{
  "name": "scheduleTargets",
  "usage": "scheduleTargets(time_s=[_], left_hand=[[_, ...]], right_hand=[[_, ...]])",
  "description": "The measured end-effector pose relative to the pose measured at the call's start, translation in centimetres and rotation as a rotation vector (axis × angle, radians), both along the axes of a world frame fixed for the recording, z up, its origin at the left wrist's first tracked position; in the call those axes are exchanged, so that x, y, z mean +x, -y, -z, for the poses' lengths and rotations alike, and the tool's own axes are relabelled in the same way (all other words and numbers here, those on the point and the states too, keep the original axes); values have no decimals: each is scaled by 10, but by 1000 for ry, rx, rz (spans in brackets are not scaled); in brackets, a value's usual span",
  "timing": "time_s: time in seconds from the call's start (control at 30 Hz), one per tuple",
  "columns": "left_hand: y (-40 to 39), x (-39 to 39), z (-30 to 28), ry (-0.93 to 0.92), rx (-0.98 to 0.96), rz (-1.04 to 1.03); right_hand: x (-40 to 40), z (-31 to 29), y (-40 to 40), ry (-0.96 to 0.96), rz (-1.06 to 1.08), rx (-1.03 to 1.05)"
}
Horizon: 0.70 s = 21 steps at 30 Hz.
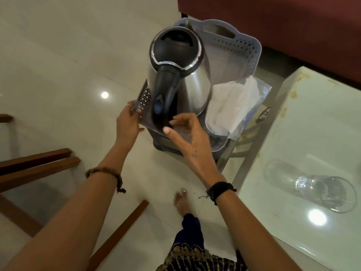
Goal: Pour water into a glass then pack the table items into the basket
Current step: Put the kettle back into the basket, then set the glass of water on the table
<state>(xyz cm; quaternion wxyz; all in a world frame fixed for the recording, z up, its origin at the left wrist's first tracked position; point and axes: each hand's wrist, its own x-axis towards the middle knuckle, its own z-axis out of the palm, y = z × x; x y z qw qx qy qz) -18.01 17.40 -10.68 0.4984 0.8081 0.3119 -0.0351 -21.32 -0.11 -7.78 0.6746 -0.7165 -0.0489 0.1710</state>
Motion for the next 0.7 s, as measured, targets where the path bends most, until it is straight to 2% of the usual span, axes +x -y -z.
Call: scheduleTargets(time_s=[0.03,0.1,0.2,0.23,0.3,0.37,0.43,0.57,0.7], left_hand=[[13,-16,0,16,-101,-136],[52,-53,2,68,-148,-364],[130,-113,6,70,-216,-445],[160,-130,7,28,-273,-390],[217,-157,12,-85,-307,-136],[265,-171,18,-152,-235,173],[308,-174,23,-159,-185,364],[364,-164,39,-175,-179,552],[390,-143,57,-163,-200,580]], right_hand=[[-8,1,20,-7,8,-7],[-26,5,68,-31,24,-35],[-58,11,146,-64,85,-130],[-69,11,175,-62,112,-171],[-95,9,234,-56,191,-241],[-118,7,290,-47,300,-336],[-138,8,346,-68,393,-421],[-153,27,415,-162,427,-470],[-141,59,427,-264,219,-398]])
